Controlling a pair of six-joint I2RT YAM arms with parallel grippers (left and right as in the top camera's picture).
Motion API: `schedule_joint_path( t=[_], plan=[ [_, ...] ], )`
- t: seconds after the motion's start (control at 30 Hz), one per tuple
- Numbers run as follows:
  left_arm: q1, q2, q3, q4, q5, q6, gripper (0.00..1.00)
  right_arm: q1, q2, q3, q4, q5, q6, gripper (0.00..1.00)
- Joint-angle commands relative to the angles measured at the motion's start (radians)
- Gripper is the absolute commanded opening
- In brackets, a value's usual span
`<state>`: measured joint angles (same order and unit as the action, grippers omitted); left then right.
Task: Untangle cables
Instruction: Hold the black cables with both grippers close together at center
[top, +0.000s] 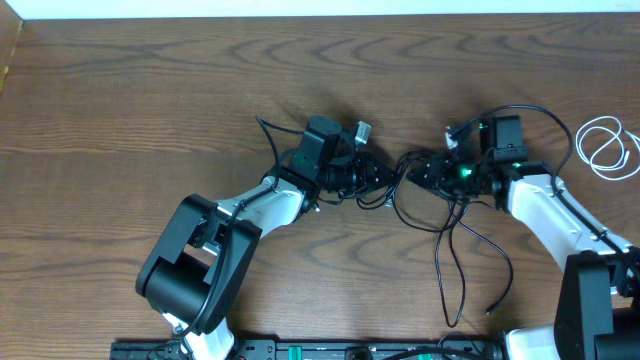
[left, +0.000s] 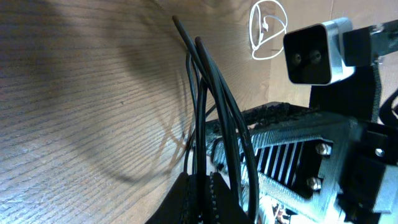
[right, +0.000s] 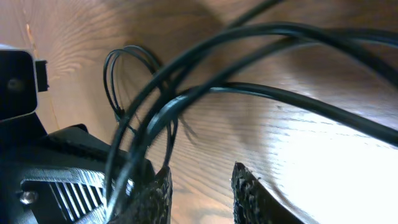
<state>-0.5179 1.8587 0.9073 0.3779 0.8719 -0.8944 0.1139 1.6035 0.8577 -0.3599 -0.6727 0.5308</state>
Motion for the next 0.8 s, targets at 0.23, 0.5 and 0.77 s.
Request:
schedule_joint_path(
  t=[0.23,0.5,0.77],
  plan=[
    [-0.006,0.004,0.005,0.002,0.034,-0.005,0.08,0.045,0.003,-0.003,0.052,0.027,0.022,0.32],
    [-0.042,0.004,0.005,-0.002,0.037,-0.005,0.08,0.045,0.003,-0.003,0.083,0.026,0.022,0.33],
    [-0.053,0.004,0.005,-0.002,0.037,-0.001,0.08,0.045,0.003,-0.003,0.080,0.016,0.022,0.33]
  ],
)
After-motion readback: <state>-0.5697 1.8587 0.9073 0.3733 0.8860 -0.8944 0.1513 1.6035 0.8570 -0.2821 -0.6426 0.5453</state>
